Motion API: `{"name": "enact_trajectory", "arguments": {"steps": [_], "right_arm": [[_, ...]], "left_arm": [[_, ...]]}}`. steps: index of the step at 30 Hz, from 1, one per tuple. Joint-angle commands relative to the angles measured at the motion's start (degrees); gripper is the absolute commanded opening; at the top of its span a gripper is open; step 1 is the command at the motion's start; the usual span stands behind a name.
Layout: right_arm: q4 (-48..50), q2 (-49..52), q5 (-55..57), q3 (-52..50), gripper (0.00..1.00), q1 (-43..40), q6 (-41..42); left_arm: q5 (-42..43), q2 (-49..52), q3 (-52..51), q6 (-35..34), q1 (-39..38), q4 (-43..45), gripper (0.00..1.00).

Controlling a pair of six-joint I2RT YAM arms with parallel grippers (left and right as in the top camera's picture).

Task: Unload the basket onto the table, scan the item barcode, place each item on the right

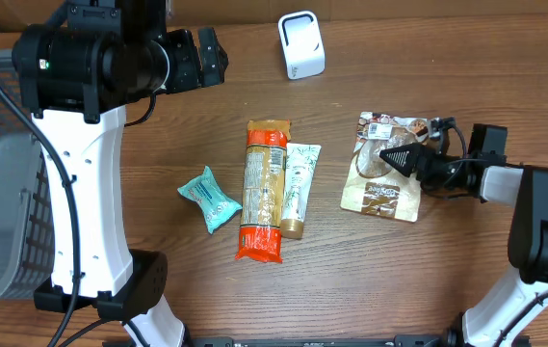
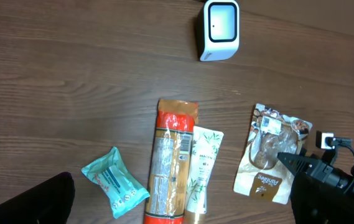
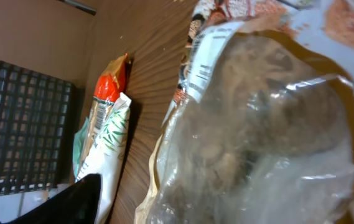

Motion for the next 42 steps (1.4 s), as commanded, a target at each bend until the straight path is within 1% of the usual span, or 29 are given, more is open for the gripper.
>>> {"name": "enact_trajectory", "arguments": {"steps": [1, 6, 8, 9, 12, 19, 20, 22, 23, 27, 30, 31, 36, 41, 42], "right_arm": [[-3.13, 5.62, 9.99, -3.69, 0.71, 1.14, -0.76], [-5.29, 5.64, 14.86, -3.69, 0.69, 4.57, -3.52], [-5.4, 5.64, 16.33, -3.69, 0.62, 6.82, -3.48], [-5.42, 5.64, 16.41, -3.69, 0.57, 7.43, -3.45], [-5.79, 5.64, 15.98, -3.69, 0.37, 7.58, -3.26], [-7.85, 5.57, 15.13, -2.84, 0.17, 7.15, -3.28], [-9.03, 5.49, 15.13, -2.08, 0.13, 7.15, -3.28], [-13.2, 4.98, 15.15, 0.17, 0.09, 6.82, -3.45], [-15.93, 4.55, 15.1, 1.64, 0.04, 6.62, -3.96], [-26.29, 1.25, 11.91, 7.76, 0.04, 6.4, -6.51], [-32.59, -3.1, 11.21, 12.11, 0.04, 6.56, -6.6], [-36.06, -5.88, 11.19, 13.9, 0.04, 6.64, -8.22], [-45.4, -13.64, 11.19, 17.92, 0.04, 6.64, -13.38], [-51.76, -20.72, 10.69, 20.0, 0.04, 6.64, -17.9], [-52.98, -22.32, 9.66, 20.13, 0.04, 6.75, -19.82]], "left_arm": [[-0.81, 0.68, 0.33, 0.9, 0.24, 0.22, 1.0], [-0.81, 0.68, 0.33, 0.87, 0.24, 0.22, 0.99], [-0.81, 0.68, 0.33, 0.87, 0.24, 0.22, 1.0], [-0.81, 0.68, 0.33, 0.87, 0.24, 0.22, 1.0], [-0.81, 0.68, 0.33, 0.9, 0.24, 0.22, 1.0], [-0.81, 0.68, 0.33, 0.9, 0.24, 0.22, 1.0], [-0.81, 0.68, 0.33, 0.87, 0.24, 0.22, 1.0], [-0.81, 0.68, 0.33, 0.87, 0.24, 0.22, 1.0], [-0.81, 0.68, 0.33, 0.9, 0.24, 0.22, 0.99], [-0.83, 0.68, 0.33, 0.87, 0.24, 0.22, 1.0], [-0.81, 0.68, 0.33, 0.9, 0.24, 0.22, 0.99], [-0.81, 0.68, 0.33, 0.87, 0.04, 0.22, 1.0], [-0.81, 0.68, 0.33, 0.87, 0.02, 0.22, 1.0], [-0.81, 0.68, 0.33, 0.87, 0.02, 0.22, 1.0], [-0.81, 0.68, 0.33, 0.87, 0.02, 0.22, 1.0]]}}
